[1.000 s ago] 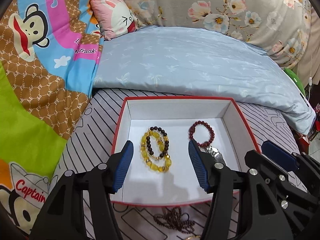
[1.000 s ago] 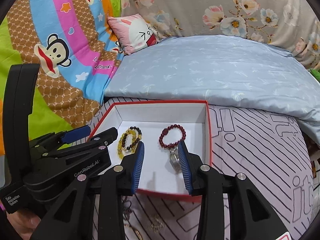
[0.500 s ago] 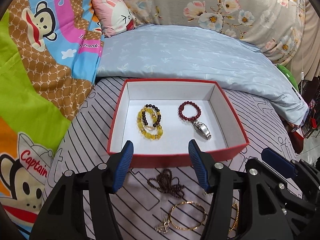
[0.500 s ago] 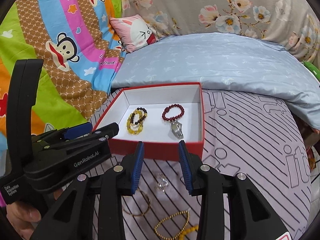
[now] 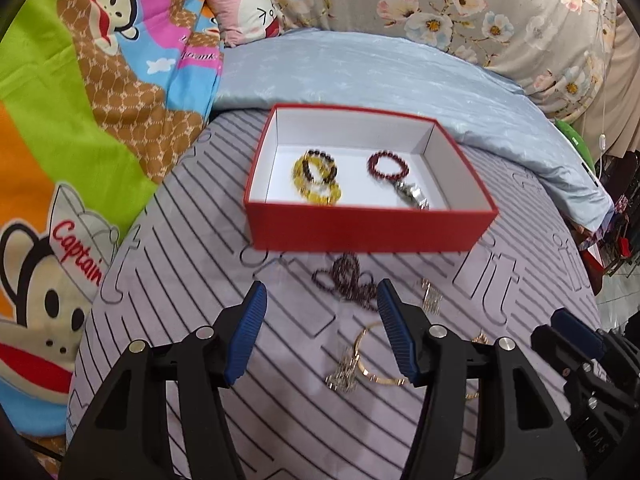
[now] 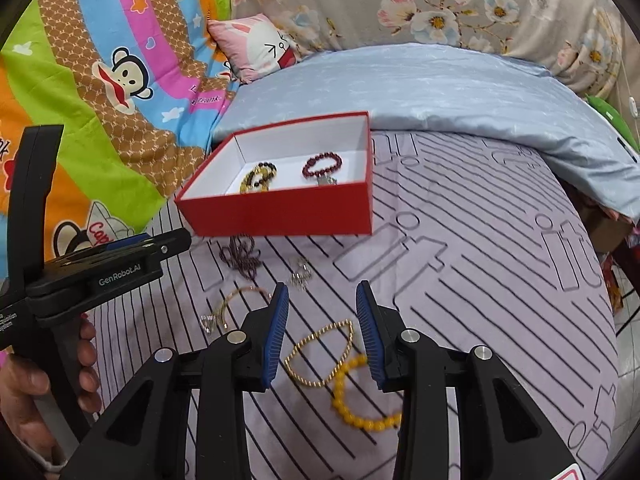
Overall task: Organize jewelry
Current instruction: 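Withdraw both open tools from the box back over the remaining jewelry, then close the right tool on the large amber bead bracelet and lift it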
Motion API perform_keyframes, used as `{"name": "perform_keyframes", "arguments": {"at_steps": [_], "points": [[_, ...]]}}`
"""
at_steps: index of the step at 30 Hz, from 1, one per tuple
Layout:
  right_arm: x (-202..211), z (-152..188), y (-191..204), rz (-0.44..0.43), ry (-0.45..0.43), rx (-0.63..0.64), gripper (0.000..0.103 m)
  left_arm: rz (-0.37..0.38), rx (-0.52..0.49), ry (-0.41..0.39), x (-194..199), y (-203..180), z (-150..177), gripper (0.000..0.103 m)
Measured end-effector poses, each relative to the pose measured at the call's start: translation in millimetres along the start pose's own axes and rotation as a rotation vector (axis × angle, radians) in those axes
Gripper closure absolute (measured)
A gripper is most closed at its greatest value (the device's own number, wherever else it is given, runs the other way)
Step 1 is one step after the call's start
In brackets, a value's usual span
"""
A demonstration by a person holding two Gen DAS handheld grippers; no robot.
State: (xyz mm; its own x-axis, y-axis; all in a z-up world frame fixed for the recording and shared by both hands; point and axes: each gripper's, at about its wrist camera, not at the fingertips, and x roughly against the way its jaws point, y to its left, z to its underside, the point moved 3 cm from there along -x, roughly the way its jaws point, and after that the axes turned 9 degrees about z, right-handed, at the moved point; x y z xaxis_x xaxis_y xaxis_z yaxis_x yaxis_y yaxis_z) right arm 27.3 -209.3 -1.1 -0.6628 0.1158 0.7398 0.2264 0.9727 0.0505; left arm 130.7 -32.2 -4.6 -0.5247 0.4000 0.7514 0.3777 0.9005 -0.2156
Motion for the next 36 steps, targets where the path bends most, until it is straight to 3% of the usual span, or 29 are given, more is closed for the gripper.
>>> {"name": "perform_keyframes", "arguments": {"at_steps": [18,28,36], "points": [[-1,67,-15,0.019,0.117,-0.005,0.068,-0.011,0.010,0.086,8,7,67,0.049],[-15,71,-7,0.020,0.134,0.033,0.069,0.004,0.008,0.111,6,2,77,0.049],[-30,69,-2,0.040,0.142,0.068,0.076,0.006,0.027,0.121,2,8,76,0.049]]}}
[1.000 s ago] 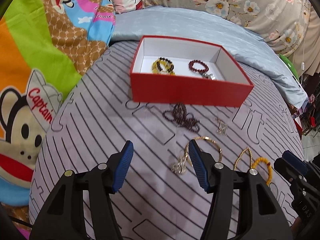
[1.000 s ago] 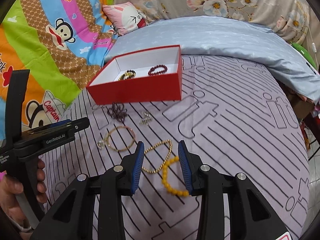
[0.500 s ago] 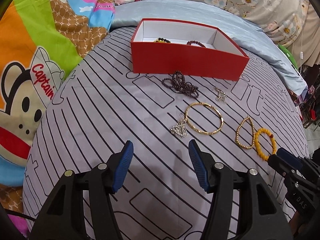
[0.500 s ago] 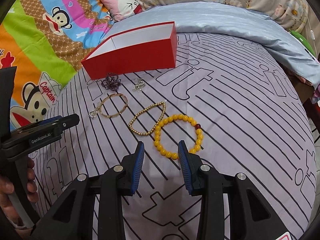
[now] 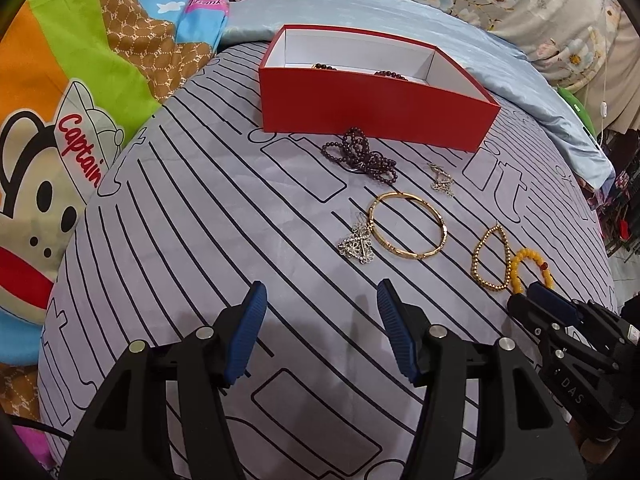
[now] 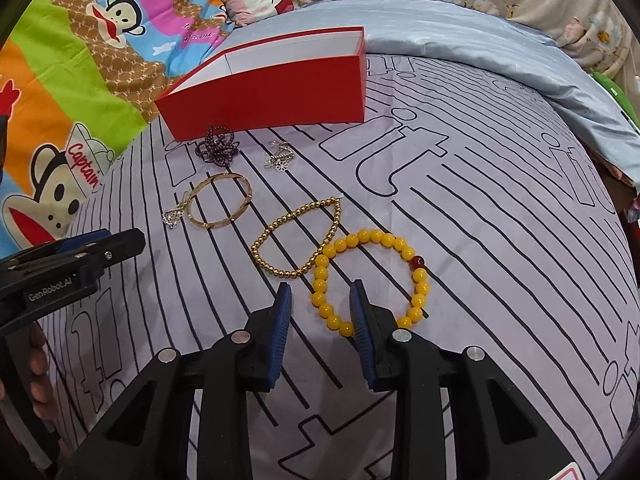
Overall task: Organize jewelry
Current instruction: 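Close the right tool on the large amber bead bracelet and lift it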
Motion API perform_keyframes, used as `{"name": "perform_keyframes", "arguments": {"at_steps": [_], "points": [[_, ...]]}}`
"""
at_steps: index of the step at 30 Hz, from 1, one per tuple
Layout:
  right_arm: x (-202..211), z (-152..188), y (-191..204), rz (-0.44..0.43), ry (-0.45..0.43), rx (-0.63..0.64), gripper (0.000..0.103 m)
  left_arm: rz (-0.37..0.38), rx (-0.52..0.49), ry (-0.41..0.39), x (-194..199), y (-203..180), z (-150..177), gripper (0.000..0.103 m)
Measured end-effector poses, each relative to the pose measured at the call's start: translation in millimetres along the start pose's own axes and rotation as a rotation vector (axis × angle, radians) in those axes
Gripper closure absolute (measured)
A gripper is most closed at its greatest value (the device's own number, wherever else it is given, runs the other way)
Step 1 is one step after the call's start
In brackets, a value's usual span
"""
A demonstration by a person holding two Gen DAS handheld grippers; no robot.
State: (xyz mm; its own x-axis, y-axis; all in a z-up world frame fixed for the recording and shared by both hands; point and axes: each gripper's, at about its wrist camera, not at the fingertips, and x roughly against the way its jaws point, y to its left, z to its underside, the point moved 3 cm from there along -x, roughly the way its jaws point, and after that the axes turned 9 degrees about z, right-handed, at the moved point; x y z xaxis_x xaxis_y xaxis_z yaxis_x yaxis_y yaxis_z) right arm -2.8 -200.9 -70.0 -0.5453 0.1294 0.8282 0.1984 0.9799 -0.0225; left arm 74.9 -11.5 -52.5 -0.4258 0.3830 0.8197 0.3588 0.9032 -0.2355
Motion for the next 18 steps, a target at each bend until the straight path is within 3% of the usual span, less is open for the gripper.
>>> {"name": "perform_keyframes", "arguments": {"at_steps": [5,18], "points": [[-2,-1,3,0.031,-0.008,0.031,0.093,0.004,0.021,0.007,-3,5,-3,0.049],[10,-8,-1,-0.014,-0.025,-0.020,0.096,0.012,0.044,-0.007,-6,6,-18,0.049]]}}
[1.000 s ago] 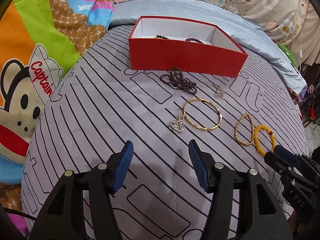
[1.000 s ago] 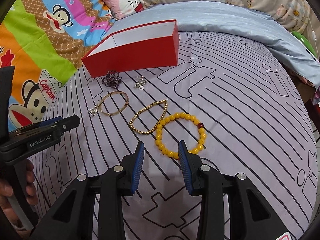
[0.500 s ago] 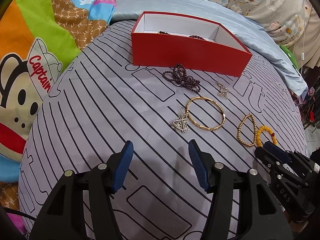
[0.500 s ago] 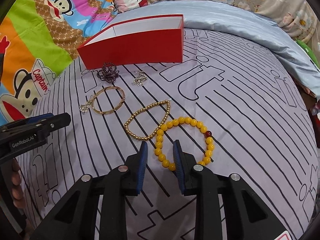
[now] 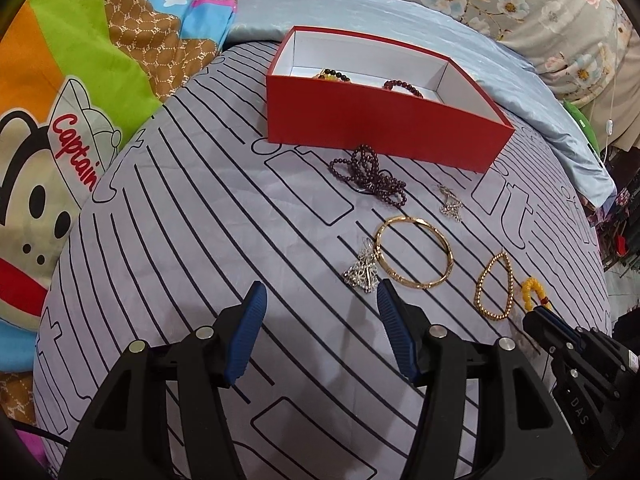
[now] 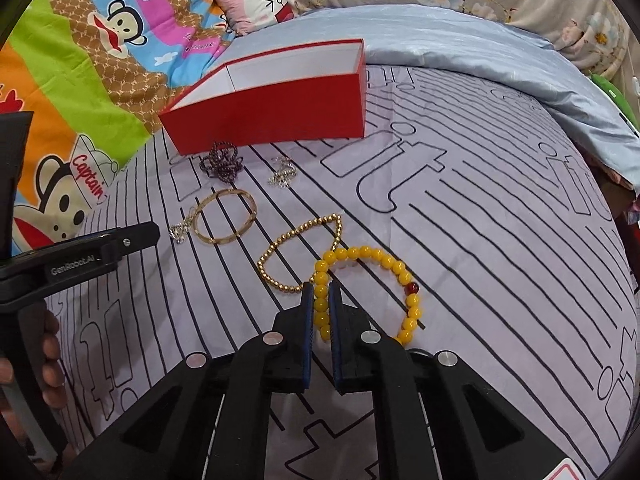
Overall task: Organize jewelry
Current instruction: 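Close the right tool on the large amber bead bracelet and lift it, then close the left tool on the dark red beaded strand while the right tool holds the amber bracelet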
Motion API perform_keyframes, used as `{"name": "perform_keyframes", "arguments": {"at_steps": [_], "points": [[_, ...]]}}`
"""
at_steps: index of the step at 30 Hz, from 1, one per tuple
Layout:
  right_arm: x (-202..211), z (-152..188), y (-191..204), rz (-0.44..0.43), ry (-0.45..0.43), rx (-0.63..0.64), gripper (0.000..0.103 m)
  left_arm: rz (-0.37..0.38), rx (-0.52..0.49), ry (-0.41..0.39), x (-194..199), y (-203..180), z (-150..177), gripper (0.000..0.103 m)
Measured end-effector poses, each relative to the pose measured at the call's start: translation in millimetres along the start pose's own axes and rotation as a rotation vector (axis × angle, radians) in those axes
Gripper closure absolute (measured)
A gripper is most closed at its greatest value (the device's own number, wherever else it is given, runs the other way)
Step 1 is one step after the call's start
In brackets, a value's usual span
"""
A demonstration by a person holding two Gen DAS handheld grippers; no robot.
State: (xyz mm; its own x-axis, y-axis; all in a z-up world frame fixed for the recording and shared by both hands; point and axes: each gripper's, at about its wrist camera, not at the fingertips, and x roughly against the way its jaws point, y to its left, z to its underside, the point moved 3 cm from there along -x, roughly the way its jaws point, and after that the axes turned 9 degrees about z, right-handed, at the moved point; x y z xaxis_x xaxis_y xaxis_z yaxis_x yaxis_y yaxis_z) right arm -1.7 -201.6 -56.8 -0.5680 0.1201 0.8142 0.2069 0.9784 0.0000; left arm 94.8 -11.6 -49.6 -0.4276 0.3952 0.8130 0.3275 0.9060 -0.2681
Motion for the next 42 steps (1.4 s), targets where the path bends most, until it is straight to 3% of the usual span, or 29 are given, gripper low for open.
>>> {"name": "perform_keyframes", "arguments": {"at_steps": [13,19,22,24,28,30,42], "points": [[15,-27,0,-0.041,-0.054,-0.043,0.096,0.045,0.022,-0.027,-27,-22,-50,0.043],[5,-34,-5,-0.058,-0.042,-0.063,0.096,0.020,0.044,-0.014,-54,-25,-69,0.044],[2,-37,-6,-0.064,-0.039,-0.069,0.096,0.017,0.041,0.001,-63,-24,-72,0.055],[0,-39,-7,-0.066,-0.039,-0.072,0.096,0.034,0.039,0.016,-68,-25,-72,0.068],[-4,-43,-7,-0.070,-0.038,-0.075,0.096,0.032,0.015,0.018,-72,-27,-72,0.078],[-6,-43,-6,-0.072,-0.036,-0.076,0.096,0.030,0.007,0.018,-71,-27,-71,0.091],[8,-49,-2,-0.083,-0.068,-0.078,0.096,0.058,0.000,0.000,-43,-28,-61,0.097]]}}
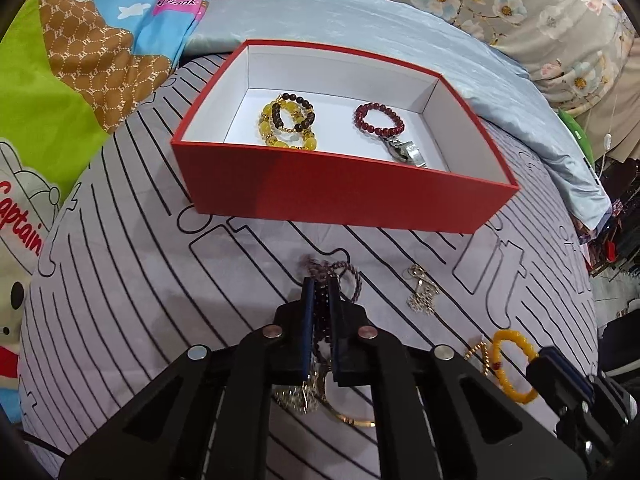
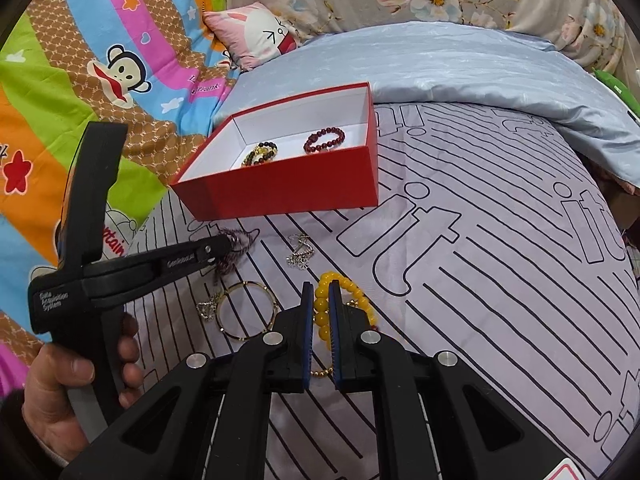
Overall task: Organize jewelry
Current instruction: 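Close the left tool on the dark red beaded strand while the right tool holds the amber bracelet, then carry the amber bracelet and dark strand into the red box and open both tools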
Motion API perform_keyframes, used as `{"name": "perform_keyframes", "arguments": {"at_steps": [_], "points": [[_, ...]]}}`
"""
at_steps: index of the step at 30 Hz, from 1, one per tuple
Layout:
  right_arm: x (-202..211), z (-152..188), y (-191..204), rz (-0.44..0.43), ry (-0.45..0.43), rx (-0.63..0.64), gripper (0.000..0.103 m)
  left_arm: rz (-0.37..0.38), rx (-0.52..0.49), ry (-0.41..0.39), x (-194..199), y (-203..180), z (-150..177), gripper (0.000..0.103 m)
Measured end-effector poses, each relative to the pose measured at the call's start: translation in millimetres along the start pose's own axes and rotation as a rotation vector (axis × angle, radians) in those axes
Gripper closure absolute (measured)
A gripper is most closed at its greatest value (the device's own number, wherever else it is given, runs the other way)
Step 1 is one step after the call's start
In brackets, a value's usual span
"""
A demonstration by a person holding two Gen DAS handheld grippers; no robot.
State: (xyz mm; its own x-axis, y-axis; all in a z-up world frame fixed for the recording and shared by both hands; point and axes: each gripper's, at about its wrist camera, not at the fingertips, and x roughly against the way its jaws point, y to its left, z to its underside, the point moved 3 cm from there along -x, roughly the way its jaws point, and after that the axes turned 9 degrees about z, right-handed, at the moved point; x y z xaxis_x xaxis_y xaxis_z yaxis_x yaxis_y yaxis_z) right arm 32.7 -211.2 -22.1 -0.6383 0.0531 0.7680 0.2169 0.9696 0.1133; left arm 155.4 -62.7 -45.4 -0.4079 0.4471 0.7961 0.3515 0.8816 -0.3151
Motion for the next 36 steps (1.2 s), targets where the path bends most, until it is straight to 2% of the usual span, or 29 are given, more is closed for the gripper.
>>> {"name": "perform_keyframes", "arguments": {"at_steps": [14,20,27,36], "points": [[30,-10,8,-0.011,-0.063,0.007,0.096,0.043,-0.034,-0.084,65,-6,4,0.099],[43,-25,12,-0.015,-0.106,0.019,0.096,0.043,-0.061,-0.109,84,-12,-5,0.099],[51,-65,20,-0.032,-0.167,0.034,0.096,0.035,-0.103,-0.157,94,-25,-33,0.099],[31,-129,39,-0.052,-0.210,0.047,0.096,0.008,-0.129,-0.197,79,-32,-87,0.099]]}}
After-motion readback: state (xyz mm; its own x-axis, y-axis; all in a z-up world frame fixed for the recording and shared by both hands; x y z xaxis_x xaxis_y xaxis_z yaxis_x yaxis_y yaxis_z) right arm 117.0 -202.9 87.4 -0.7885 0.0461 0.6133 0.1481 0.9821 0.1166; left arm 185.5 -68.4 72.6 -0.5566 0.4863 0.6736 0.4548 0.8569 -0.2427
